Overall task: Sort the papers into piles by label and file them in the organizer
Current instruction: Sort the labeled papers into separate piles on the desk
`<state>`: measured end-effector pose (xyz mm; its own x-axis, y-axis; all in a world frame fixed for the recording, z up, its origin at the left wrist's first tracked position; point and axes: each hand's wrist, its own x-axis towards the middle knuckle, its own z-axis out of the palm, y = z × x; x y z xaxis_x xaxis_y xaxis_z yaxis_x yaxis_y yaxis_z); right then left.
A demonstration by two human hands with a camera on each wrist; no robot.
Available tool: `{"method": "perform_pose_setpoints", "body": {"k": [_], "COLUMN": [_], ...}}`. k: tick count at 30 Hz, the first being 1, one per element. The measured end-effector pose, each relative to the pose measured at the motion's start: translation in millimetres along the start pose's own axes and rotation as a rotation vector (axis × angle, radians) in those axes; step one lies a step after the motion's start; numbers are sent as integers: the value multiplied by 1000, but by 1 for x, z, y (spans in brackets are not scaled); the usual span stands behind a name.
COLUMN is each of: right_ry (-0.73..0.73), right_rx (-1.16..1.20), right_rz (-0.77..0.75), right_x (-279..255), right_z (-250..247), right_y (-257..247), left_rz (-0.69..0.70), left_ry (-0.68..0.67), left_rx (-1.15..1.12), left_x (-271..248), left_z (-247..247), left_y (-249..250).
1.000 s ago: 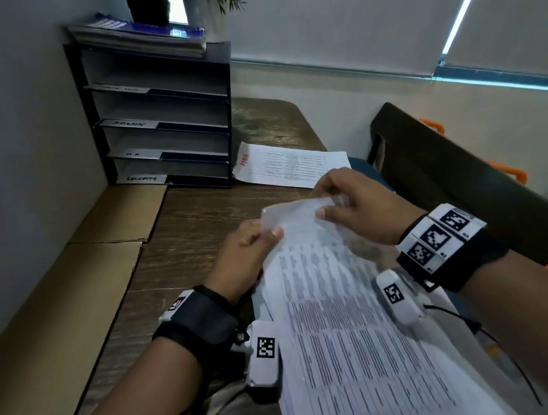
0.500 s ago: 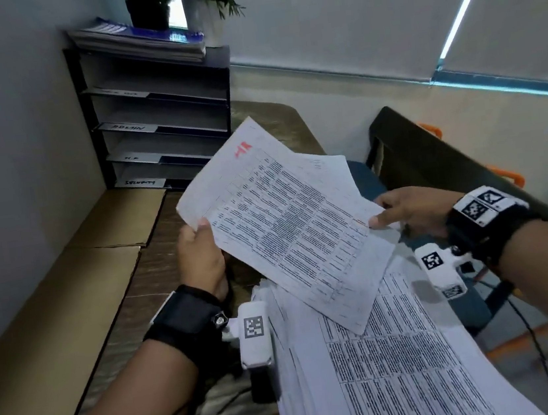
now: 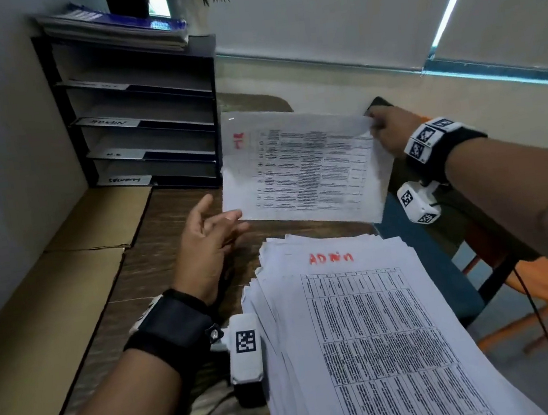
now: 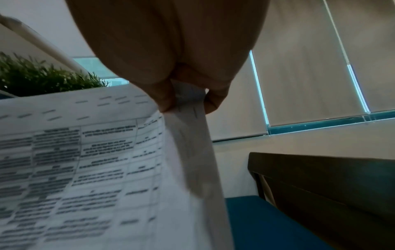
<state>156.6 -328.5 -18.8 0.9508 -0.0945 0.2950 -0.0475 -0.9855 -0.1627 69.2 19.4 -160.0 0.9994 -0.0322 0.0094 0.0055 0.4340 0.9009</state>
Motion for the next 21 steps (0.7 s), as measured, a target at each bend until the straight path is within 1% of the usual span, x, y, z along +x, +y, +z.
{"method": "perform_pose_setpoints", "body": {"k": [4, 6, 8, 10, 12, 14, 15, 16, 18, 19, 21], "right_ry": [-231, -342, -412, -432, -371, -310, -315, -360, -532, -607, -690], "right_rx": [-118, -184, -238, -276, -296, -213, -131, -10, 259, 346, 367], "right_rz": [-32, -46, -43, -8, -25, -115, -168, -198, -206, -230, -293], "right_x": [-2, -7, -12, -12, -14, -20, -26, -35, -60, -75, -102], "right_z": [20, 33, 48, 58, 59, 51, 45, 38, 22, 16, 8], "right_y": [-6, -9, -11, -13, -20, -36, -45, -56, -79, -90, -107], "left_rz": [-30, -42, -38, -20, -3, 8, 8, 3, -16, -29, -61], "left_ry": [90, 82, 65, 54, 46, 26, 13, 0, -29, -48, -87], "left_rx": [35, 39, 95, 180, 249, 290, 306, 318, 326, 318, 295], "left_x": [4, 4, 2, 0, -1, -1, -1, -1, -2, -3, -6], "left_z": [-3, -3, -2, -2, -1, -1, -1, -1, 0, 1, 3], "left_y": [-3, -3, -4, -5, -6, -8, -8, -8, -8, -8, -8]}}
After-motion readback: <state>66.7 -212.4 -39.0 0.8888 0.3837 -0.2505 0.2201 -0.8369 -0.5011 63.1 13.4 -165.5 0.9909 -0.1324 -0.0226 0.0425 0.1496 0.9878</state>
